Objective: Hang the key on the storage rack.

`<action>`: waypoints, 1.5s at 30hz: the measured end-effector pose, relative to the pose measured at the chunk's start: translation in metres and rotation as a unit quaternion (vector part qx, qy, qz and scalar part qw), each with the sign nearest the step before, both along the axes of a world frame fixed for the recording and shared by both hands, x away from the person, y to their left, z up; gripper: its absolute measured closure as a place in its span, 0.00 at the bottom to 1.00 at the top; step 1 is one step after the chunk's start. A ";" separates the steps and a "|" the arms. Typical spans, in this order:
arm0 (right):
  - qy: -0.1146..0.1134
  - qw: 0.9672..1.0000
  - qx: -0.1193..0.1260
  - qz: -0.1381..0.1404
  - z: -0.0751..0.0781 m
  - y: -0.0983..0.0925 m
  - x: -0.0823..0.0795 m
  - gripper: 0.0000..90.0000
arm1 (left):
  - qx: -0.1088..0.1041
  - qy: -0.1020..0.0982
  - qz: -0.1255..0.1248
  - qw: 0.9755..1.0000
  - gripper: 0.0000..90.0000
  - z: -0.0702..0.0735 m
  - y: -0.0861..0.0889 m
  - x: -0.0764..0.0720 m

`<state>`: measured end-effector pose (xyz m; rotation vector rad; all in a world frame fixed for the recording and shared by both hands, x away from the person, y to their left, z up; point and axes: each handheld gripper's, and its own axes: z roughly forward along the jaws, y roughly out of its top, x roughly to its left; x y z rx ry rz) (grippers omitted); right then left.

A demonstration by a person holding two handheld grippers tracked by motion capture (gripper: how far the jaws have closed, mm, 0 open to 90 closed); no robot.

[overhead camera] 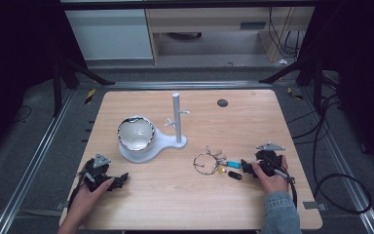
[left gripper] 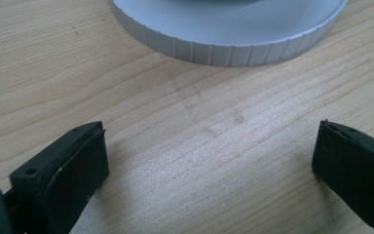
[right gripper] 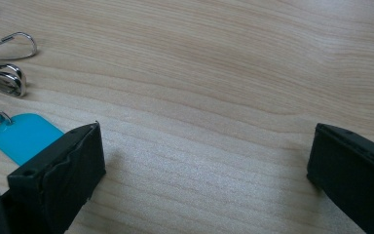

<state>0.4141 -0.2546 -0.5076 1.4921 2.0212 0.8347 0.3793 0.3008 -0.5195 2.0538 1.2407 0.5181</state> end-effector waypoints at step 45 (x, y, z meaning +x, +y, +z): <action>0.102 0.977 -0.084 0.169 0.074 0.012 0.016 0.45 | 0.001 0.001 -0.004 1.000 0.00 0.000 0.001 0.000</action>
